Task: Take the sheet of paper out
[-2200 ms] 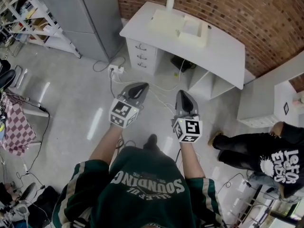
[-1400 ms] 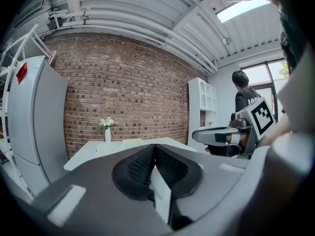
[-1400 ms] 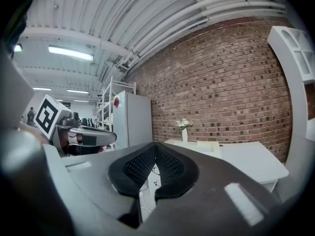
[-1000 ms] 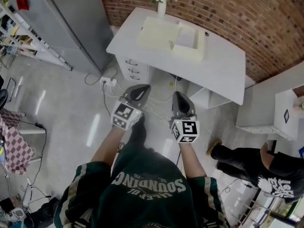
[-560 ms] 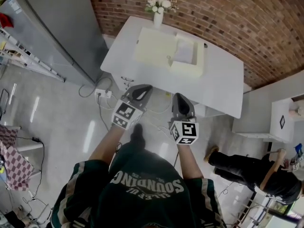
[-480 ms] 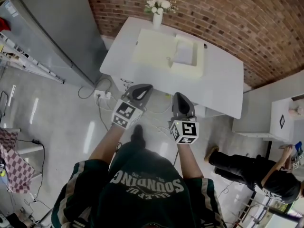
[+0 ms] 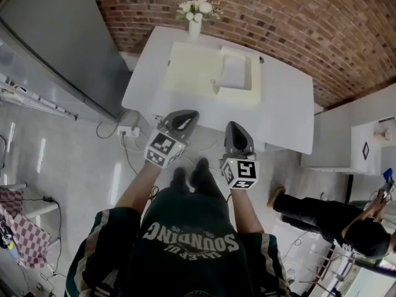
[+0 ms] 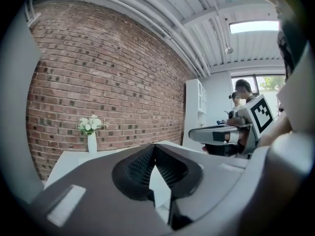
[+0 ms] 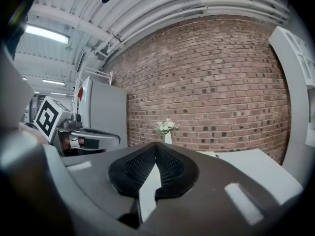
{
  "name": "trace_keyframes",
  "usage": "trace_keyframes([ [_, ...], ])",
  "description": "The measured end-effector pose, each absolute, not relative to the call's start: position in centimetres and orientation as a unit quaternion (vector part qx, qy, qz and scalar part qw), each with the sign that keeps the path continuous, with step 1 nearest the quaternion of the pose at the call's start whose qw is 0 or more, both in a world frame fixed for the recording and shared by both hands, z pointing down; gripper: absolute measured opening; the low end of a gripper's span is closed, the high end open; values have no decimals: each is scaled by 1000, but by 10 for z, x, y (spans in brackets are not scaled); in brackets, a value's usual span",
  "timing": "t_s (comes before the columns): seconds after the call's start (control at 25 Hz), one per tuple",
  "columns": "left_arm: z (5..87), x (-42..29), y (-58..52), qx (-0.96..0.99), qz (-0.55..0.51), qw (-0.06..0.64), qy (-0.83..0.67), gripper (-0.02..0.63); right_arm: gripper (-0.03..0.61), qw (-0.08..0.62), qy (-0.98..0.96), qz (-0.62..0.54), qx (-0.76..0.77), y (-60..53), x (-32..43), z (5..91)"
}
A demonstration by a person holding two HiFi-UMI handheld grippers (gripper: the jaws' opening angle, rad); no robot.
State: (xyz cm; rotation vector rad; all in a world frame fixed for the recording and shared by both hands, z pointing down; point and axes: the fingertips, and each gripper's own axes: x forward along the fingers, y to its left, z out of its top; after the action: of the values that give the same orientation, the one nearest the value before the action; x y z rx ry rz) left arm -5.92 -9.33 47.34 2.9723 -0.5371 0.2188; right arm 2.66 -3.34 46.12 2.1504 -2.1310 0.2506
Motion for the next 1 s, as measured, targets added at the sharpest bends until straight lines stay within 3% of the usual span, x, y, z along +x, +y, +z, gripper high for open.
trace_keyframes([
  [1.0, 472, 99, -286, 971, 91, 51, -213, 11, -3, 41, -717, 81, 691, -233, 193, 458],
])
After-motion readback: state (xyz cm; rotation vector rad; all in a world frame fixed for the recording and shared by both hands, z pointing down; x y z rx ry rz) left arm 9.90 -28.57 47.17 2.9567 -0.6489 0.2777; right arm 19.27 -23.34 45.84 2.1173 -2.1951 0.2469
